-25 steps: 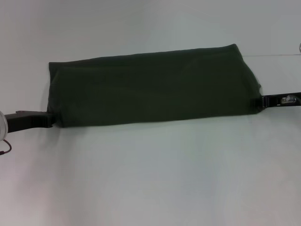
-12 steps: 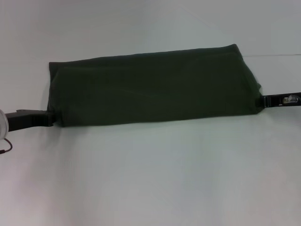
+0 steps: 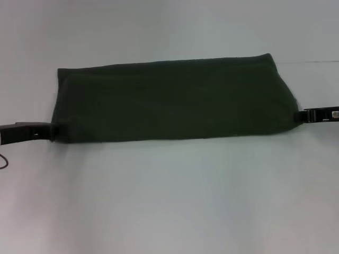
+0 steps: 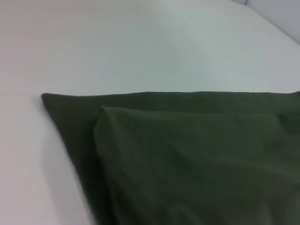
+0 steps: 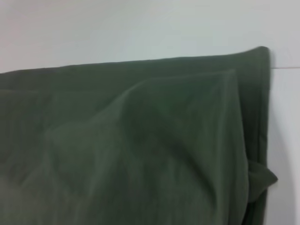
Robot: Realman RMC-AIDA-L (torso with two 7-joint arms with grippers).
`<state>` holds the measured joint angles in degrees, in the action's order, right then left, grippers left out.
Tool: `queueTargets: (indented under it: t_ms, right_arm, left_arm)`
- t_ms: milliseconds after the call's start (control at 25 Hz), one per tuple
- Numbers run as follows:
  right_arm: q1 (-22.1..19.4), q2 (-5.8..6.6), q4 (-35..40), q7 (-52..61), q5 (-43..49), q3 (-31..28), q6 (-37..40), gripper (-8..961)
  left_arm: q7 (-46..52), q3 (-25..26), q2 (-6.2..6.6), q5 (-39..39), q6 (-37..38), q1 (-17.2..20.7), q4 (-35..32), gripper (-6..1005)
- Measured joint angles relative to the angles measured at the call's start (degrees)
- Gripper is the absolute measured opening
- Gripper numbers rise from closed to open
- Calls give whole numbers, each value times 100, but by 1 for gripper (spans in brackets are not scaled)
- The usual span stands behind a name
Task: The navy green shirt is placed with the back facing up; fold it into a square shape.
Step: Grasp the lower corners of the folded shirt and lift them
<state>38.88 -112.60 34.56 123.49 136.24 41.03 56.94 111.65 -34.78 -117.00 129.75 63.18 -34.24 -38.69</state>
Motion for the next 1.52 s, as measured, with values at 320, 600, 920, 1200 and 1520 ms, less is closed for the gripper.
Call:
queueTargets:
  t_ms: [320, 600, 920, 1200, 1520]
  right_arm:
    - [-235, 73, 258, -85, -214, -18, 552, 6]
    - [-235, 98, 261, -125, -215, -16, 555, 6]
    - [-196, 99, 262, -303, -215, -22, 504, 6]
    - [-141, 122, 257, -373, -221, -26, 496, 6]
    - [-120, 135, 264, -349, -222, -25, 529, 7]
  left_arm:
    - [458, 0, 48, 374, 408, 23, -315, 62]
    - [693, 250, 72, 375, 147, -33, -324, 63]
    - [1314, 240, 174, 568, -309, -274, -21, 110]
    - [1393, 232, 191, 638, -530, -369, 247, 235]
    - [1364, 226, 141, 670, -737, -386, 401, 518]
